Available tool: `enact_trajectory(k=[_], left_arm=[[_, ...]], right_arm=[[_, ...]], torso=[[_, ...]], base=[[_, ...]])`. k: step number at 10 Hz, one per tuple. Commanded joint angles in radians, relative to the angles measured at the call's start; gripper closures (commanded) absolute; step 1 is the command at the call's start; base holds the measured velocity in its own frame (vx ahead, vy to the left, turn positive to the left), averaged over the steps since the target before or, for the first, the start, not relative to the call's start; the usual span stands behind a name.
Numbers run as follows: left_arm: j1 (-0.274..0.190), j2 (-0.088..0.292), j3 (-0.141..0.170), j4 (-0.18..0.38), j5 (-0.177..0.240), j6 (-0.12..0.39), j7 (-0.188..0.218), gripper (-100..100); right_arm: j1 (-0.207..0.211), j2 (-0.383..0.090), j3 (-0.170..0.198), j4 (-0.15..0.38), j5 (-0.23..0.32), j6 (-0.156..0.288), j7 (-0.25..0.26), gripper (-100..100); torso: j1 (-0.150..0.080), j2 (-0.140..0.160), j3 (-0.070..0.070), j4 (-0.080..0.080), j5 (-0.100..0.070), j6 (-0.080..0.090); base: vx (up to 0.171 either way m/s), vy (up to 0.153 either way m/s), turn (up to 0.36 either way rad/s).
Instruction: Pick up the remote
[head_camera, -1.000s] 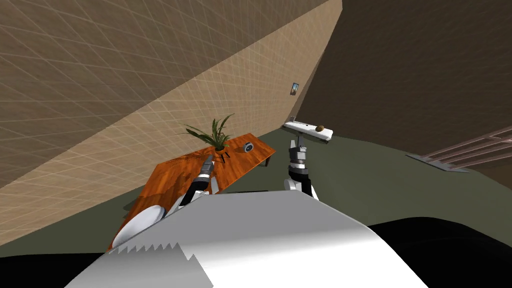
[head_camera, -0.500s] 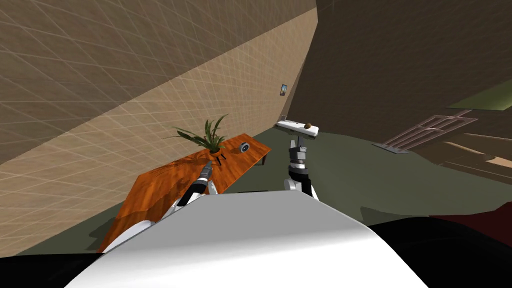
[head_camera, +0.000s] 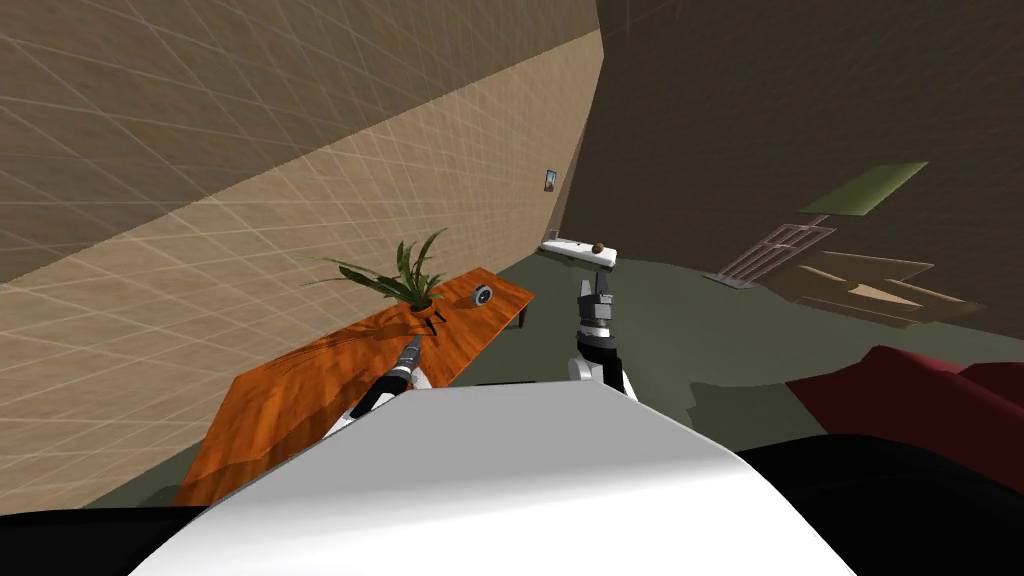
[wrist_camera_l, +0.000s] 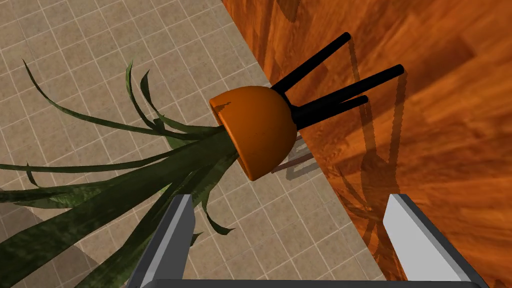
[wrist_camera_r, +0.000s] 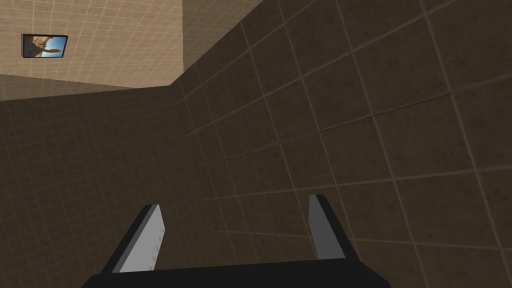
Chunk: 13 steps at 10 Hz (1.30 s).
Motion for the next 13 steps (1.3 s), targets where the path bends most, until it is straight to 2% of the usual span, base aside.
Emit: enact_trajectory(k=[1, 2, 3, 4, 5, 7, 8, 9, 11, 12, 13], left_arm=[[-0.006, 0.015, 0.002, 0.04, 0.03, 0.05, -0.021, -100], [-0.006, 0.015, 0.002, 0.04, 0.03, 0.054, -0.021, -100], [-0.011, 0.028, 0.002, 0.079, 0.059, 0.093, -0.043, -100], [-0.011, 0.028, 0.002, 0.084, 0.059, 0.093, -0.043, -100], [-0.016, 0.039, 0.001, 0.121, 0.089, 0.133, -0.066, -100], [-0.016, 0.039, 0.001, 0.127, 0.089, 0.133, -0.066, -100], [-0.021, 0.049, 0.0, 0.161, 0.119, 0.173, -0.09, -100], [-0.021, 0.049, 0.0, 0.169, 0.119, 0.173, -0.09, -100], [-0.031, 0.068, -0.004, 0.238, 0.179, 0.237, -0.138, -100], [-0.031, 0.068, -0.004, 0.253, 0.179, 0.252, -0.138, -100], [-0.035, 0.075, -0.006, 0.292, 0.208, 0.287, -0.162, -100]], right_arm=[[0.0, 0.0, 0.0, 0.0, 0.0, 0.0, 0.0, 0], [0.0, 0.0, 0.0, 0.0, 0.0, 0.0, 0.0, 0], [0.0, 0.0, 0.0, 0.0, 0.0, 0.0, 0.0, 0], [0.0, 0.0, 0.0, 0.0, 0.0, 0.0, 0.0, 0], [0.0, 0.0, 0.0, 0.0, 0.0, 0.0, 0.0, 0], [0.0, 0.0, 0.0, 0.0, 0.0, 0.0, 0.0, 0], [0.0, 0.0, 0.0, 0.0, 0.0, 0.0, 0.0, 0], [0.0, 0.0, 0.0, 0.0, 0.0, 0.0, 0.0, 0], [0.0, 0.0, 0.0, 0.0, 0.0, 0.0, 0.0, 0], [0.0, 0.0, 0.0, 0.0, 0.0, 0.0, 0.0, 0], [0.0, 0.0, 0.0, 0.0, 0.0, 0.0, 0.0, 0]], torso=[[0.0, 0.0, 0.0, 0.0, 0.0, 0.0], [0.0, 0.0, 0.0, 0.0, 0.0, 0.001], [0.0, 0.0, 0.0, 0.0, 0.0, 0.0], [0.001, 0.0, 0.0, 0.0, 0.0, 0.001], [0.001, 0.0, 0.0, 0.0, 0.0, 0.0], [0.001, 0.0, 0.0, 0.0, 0.0, 0.0], [0.0, -0.001, 0.0, 0.0, 0.0, 0.0], [0.0, -0.001, 0.0, 0.0, 0.0, 0.001], [0.002, 0.0, 0.0, 0.0, 0.0, 0.001], [0.003, 0.001, 0.001, 0.0, 0.001, 0.001], [0.003, 0.001, 0.001, 0.0, 0.001, -0.001]], base=[[-0.017, 0.033, -0.268], [-0.017, 0.043, -0.191], [-0.025, 0.047, -0.278], [-0.026, 0.047, -0.169], [-0.033, 0.047, -0.299], [-0.027, 0.034, -0.073], [-0.015, 0.029, -0.287], [-0.017, 0.04, -0.185], [-0.051, 0.07, -0.388], [-0.056, 0.071, -0.14], [-0.06, 0.058, -0.29]])
